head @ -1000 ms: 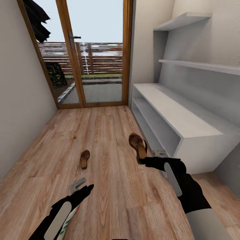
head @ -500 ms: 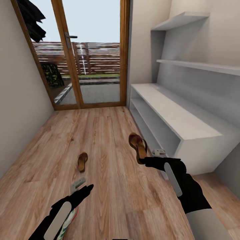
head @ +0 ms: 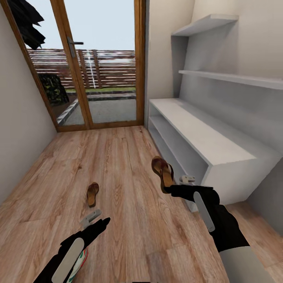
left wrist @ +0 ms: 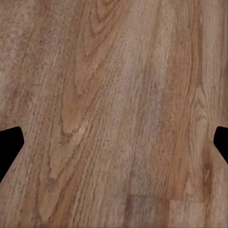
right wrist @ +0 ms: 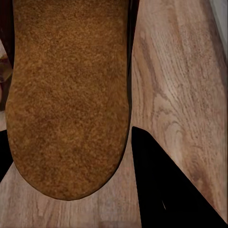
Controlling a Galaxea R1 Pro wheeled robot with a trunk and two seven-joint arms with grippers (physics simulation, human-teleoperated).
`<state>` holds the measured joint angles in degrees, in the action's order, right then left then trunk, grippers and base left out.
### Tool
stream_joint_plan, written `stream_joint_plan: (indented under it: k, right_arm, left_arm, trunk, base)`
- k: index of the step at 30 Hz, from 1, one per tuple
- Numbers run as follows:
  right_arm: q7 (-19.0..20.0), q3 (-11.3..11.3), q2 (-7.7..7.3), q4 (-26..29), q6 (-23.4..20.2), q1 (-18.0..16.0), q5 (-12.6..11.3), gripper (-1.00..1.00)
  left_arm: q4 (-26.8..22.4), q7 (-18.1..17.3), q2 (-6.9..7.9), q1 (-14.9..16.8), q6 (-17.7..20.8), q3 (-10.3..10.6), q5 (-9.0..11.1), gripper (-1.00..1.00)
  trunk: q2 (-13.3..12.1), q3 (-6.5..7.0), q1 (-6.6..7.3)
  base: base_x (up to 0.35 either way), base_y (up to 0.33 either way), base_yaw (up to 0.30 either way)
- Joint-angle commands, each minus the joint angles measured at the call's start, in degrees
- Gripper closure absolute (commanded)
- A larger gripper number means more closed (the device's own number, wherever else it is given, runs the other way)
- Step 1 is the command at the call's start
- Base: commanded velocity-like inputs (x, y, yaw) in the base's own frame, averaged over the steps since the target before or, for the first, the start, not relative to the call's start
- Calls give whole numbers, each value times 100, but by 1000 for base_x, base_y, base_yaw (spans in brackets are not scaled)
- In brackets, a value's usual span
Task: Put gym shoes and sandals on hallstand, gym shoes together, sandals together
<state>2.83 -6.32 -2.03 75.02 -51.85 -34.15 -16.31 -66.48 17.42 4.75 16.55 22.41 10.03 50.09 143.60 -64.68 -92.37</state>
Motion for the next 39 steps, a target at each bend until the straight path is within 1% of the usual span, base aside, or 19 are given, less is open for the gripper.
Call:
stream_joint_plan:
  k: [1,11,20,29,39]
  right_arm:
    - [-19,0,0,1,0,-1,-22,100]
    - [-19,-1,-2,4,0,2,-21,100]
    - [-25,-1,-4,4,0,5,-21,100]
    - [-28,-1,-2,4,0,5,-21,100]
    - [-28,-4,-3,8,0,5,-21,100]
  left_arm:
    - [1,1,0,-1,0,0,1,-100]
    - [3,-1,0,-2,7,2,1,-100]
    - [4,5,0,-2,9,6,1,-100]
    - [1,2,0,-1,9,15,1,-100]
    - [-1,6,0,1,9,9,1,-100]
  trunk:
    - [0,0,0]
    - [0,0,0]
    - [0,0,0]
    - [0,0,0]
    - [0,0,0]
  base:
    - [1,0,-101]
    - [0,102,-30]
    - [5,19,-2]
    - [210,-16,0]
    - [53,-7,0]
